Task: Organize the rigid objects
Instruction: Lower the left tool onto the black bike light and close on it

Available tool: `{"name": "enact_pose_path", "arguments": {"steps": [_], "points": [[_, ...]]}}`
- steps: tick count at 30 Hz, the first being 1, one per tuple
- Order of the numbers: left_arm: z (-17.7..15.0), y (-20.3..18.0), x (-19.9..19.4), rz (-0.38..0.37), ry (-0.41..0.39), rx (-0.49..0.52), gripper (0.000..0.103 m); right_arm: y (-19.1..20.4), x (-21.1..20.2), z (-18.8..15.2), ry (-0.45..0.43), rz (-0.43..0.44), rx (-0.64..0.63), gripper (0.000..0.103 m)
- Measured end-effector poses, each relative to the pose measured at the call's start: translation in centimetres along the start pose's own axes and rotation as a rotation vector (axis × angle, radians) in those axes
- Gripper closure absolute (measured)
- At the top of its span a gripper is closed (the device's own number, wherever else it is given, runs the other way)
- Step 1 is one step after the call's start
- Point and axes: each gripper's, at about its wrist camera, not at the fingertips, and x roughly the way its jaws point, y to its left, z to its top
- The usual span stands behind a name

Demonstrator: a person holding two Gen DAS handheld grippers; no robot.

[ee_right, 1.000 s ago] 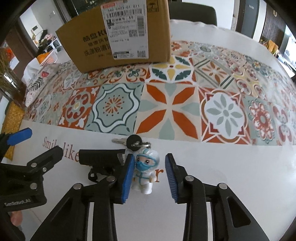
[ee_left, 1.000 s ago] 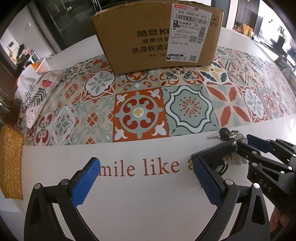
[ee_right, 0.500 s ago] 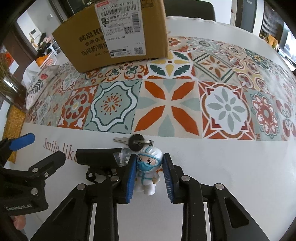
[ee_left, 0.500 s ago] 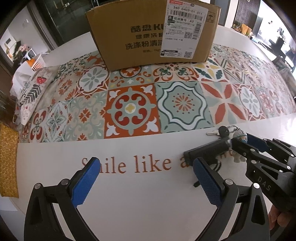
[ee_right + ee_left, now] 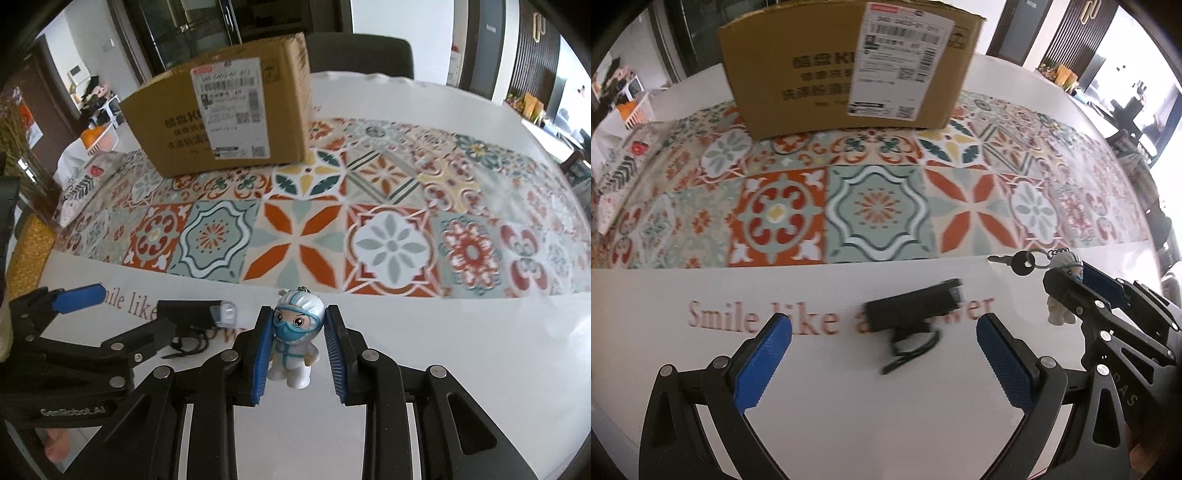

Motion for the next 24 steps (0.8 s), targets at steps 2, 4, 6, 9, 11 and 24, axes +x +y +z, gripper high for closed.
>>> {"name": "enact_pose_path", "arguments": {"steps": [2,4,6,9,11,24], "points": [[0.1,-0.5,0.3,-0.006,0.002,-0.008,0.002,-0.6,-0.3,0.0,-0.007,-0.006,0.004,0.075],[0.3,-1.0,0.7,0.001,0.000,-0.014,0.003,-1.2,-0.3,-0.1,-0.012,-0.015,0.005,0.075],[0.5,-1.5,1.2,0.014,0.004,-0.020,0.005,-1.6,-0.2,-0.2,-0.016,-0.025,0.001,0.075],[0.7,-1.6,2.3,0.006,0.026,-0.061,0.007,-2.1,0.3,-0.2,-0.008,-0.031,-0.009,0.075],[0.8,-1.6,2.9,0.014,0.037,-0.087,0.011,-2.2,0.6,-0.2,-0.004,-0.031,-0.018,0.074],[1.0,-1.5,5.1,0.011,0.059,-0.161,0.029,-2.2,2.1,0.1,0.018,-0.020,-0.035,0.074]]}}
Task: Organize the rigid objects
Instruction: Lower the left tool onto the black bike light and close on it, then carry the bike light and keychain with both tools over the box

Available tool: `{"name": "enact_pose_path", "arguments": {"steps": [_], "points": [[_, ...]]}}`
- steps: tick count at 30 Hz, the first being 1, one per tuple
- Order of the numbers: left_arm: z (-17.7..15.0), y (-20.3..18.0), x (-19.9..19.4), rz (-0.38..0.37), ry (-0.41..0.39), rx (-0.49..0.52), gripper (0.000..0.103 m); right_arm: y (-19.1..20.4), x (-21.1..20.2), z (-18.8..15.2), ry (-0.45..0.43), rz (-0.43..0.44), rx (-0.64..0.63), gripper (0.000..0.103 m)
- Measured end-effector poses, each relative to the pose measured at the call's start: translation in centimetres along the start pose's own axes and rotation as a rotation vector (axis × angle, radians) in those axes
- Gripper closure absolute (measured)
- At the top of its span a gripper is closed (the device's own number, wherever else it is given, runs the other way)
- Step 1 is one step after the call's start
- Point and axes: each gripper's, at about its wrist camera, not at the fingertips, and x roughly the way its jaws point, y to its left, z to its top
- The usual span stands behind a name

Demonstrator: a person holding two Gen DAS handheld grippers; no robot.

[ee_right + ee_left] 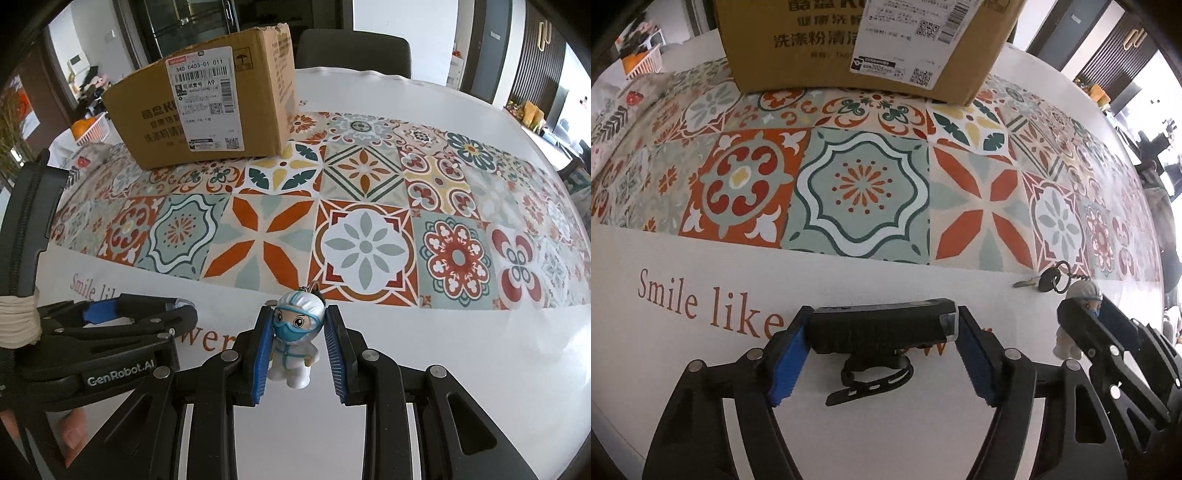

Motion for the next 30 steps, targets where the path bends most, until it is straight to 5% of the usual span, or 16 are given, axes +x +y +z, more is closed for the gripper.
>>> {"name": "enact_pose_path", "arguments": {"steps": [13,30], "points": [[0.0,1.2,-2.8,0.000,-0.090,0.074,0.029,1.1,-0.8,0.1,-0.006,0.005,0.005,0.074],[2.1,4.0,-9.7,-0.028,-0.260,0.103,0.029,4.5,-5.0,3.0,-0.124,0.017,0.022,0.074]]}}
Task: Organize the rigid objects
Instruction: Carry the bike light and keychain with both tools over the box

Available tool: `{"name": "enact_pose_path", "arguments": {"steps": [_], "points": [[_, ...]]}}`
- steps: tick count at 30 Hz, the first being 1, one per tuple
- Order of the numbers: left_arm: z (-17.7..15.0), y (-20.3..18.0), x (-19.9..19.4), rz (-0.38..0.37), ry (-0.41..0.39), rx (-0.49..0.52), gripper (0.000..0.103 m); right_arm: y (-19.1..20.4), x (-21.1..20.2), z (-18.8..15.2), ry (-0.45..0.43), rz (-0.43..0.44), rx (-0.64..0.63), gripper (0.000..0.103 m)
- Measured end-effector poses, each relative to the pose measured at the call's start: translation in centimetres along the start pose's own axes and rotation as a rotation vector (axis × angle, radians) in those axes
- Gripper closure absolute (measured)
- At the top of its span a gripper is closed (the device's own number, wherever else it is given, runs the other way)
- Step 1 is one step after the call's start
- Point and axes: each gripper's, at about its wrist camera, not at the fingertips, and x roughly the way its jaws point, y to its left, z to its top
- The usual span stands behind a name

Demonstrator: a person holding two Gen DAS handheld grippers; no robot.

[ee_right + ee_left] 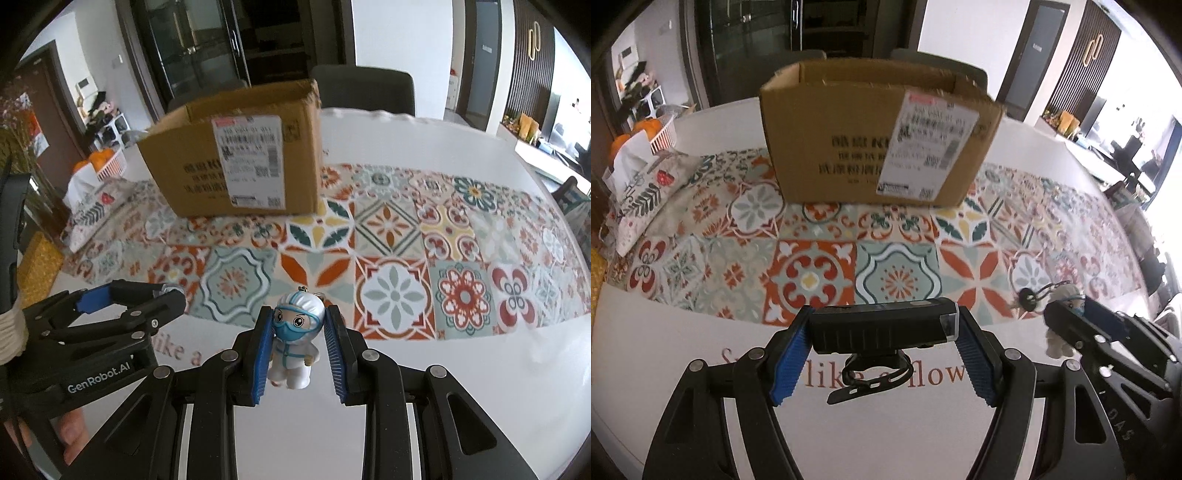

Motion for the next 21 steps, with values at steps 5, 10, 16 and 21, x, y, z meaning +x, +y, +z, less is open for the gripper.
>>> {"name": "enact_pose_path", "arguments": {"steps": [5,10,16,21], "points": [[1.5,1.4,-1.7,-0.001,-0.045,-0.016,0.029,1.4,-0.7,1.5,-0.036,0.022,-0.001,0.074],[2.8,2.7,-3.1,0.007,-0.093,-0.032,0.029,2.8,-1.5,3.1,-0.080,0.041,-0.009,0.074],[4.7,3.6,-4.5,0.009,-0.138,-0.027,0.029,3.9,-2.2,5.4,-0.138,0.053,-0.014,0.074],[6.5,4.0,-5.2,0.006,-0.154,-0.022,0.029,4.6,-2.7,7.5,-0.185,0.060,-0.022,0.074]]}}
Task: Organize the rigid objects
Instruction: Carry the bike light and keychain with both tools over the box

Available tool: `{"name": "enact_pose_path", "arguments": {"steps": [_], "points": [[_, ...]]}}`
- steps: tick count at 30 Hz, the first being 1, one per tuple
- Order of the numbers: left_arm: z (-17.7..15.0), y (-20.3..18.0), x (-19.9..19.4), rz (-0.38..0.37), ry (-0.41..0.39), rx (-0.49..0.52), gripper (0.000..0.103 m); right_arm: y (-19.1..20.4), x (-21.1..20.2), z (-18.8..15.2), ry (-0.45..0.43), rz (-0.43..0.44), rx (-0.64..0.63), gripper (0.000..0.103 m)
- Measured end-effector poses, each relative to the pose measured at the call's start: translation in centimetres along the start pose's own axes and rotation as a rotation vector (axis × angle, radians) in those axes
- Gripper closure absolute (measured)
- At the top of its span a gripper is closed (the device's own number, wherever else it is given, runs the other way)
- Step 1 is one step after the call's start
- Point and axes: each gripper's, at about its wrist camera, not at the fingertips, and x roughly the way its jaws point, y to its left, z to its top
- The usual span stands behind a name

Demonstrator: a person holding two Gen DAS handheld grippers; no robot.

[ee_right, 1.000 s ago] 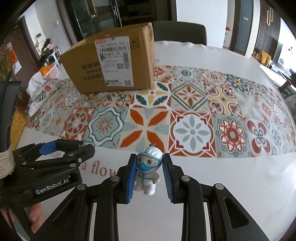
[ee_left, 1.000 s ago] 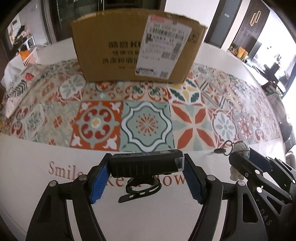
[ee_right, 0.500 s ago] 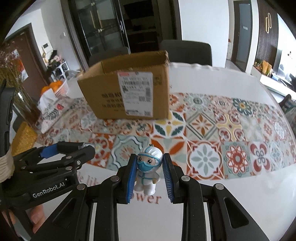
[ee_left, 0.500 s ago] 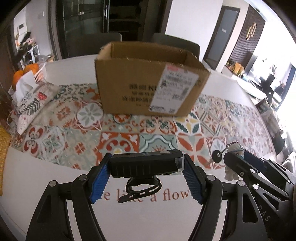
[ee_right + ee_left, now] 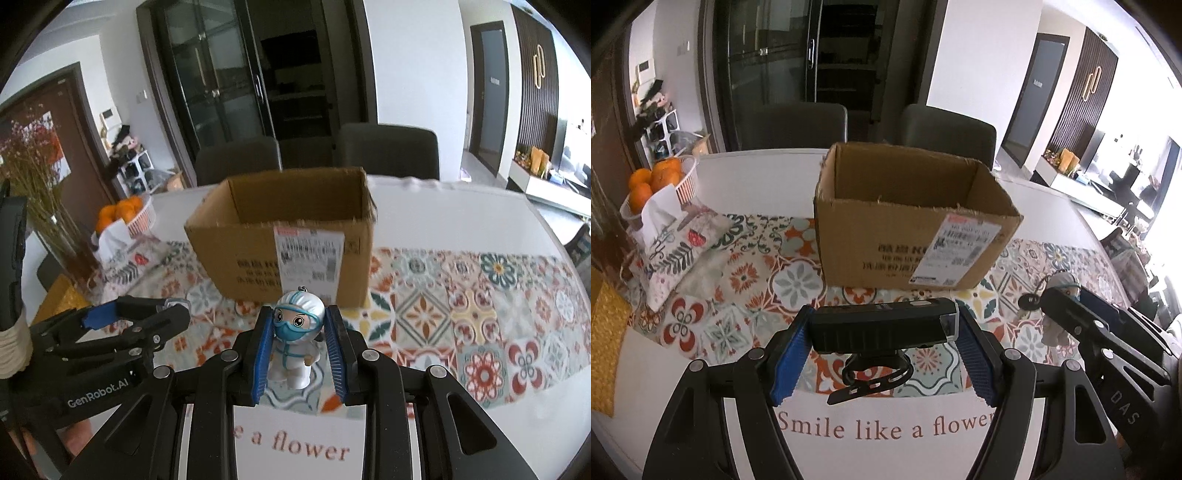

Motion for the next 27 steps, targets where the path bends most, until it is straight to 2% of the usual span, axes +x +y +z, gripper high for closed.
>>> {"name": "enact_pose_path", "arguments": {"steps": [12,22,27], "points": [[5.1,0.0,-0.9,0.012,-0.091,0.050,0.029,0.9,-0.3,4.4,-0.093,0.011,-0.010,0.074],[9.1,0.0,-0.8,0.017,-0.131,0.061,0.029,1.1,0.4,8.6,-0.151,0.023,-0.029,0.074],[11.2,0.4,-0.1,0.021,-0.126,0.052,0.029,0.9,1.4,10.6,-0.154,0.034,-0.030,0.074]]}}
